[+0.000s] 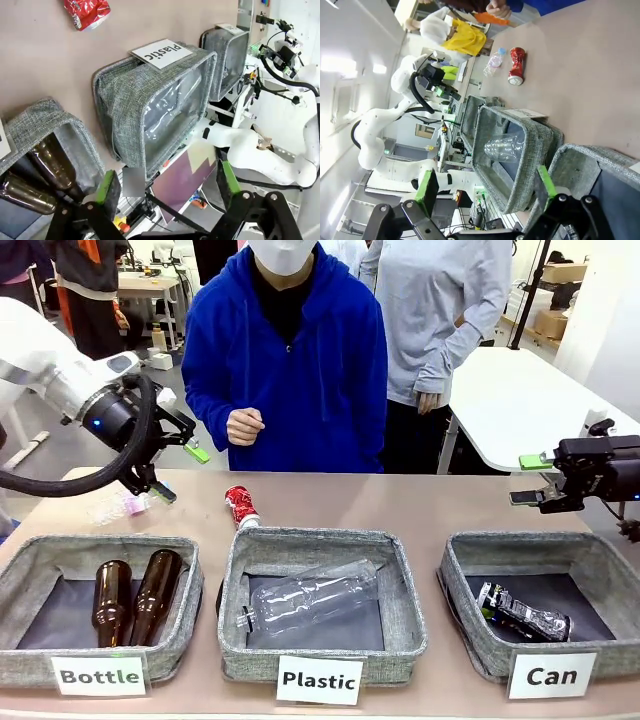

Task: Sort the can waste into the basket.
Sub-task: Pick up the can waste from the table and place it in the right Fabric basket.

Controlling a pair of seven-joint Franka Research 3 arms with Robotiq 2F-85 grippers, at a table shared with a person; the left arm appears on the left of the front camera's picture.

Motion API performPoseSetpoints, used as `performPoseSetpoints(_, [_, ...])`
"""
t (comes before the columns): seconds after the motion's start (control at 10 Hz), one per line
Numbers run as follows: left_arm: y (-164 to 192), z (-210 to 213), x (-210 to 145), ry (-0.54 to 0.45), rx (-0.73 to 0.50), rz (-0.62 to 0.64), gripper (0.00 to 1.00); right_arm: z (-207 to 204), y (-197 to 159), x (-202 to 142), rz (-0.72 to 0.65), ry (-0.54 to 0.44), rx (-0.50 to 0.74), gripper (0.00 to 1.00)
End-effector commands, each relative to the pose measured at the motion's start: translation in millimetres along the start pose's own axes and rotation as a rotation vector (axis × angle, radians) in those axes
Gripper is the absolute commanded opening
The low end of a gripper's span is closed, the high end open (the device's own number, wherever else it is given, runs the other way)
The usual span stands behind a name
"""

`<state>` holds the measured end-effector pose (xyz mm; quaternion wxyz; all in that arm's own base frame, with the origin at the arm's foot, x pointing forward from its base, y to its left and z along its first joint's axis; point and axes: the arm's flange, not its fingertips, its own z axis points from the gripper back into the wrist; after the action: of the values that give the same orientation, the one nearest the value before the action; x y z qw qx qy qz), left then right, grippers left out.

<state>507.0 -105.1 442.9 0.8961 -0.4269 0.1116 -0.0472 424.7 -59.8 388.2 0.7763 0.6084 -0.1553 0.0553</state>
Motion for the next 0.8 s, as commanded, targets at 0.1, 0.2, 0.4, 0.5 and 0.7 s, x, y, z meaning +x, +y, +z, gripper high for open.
performPoseSetpoints(0.1, [0, 0, 0, 0.000, 0.000, 0.000, 1.00, 0, 2, 3, 0.004, -0.012, 0.008, 1.00])
performPoseSetpoints(0.2, [5, -9, -8, -0.158, 0.040, 0.177, 1.00, 0, 2, 3, 0.004, -0.012, 0.008, 1.00])
performPoseSetpoints(0.4, [-17, -21, -23, -0.421, 0.134, 0.289, 1.00, 0, 2, 3, 0.004, -0.012, 0.008, 1.00])
performPoseSetpoints(0.5, [-31, -35, -30, -0.495, 0.263, 0.317, 1.00, 0, 2, 3, 0.004, -0.012, 0.008, 1.00])
performPoseSetpoints(0.7, [-68, -73, -45, -0.501, 0.544, 0.245, 1.00, 0, 2, 3, 0.004, -0.012, 0.008, 1.00])
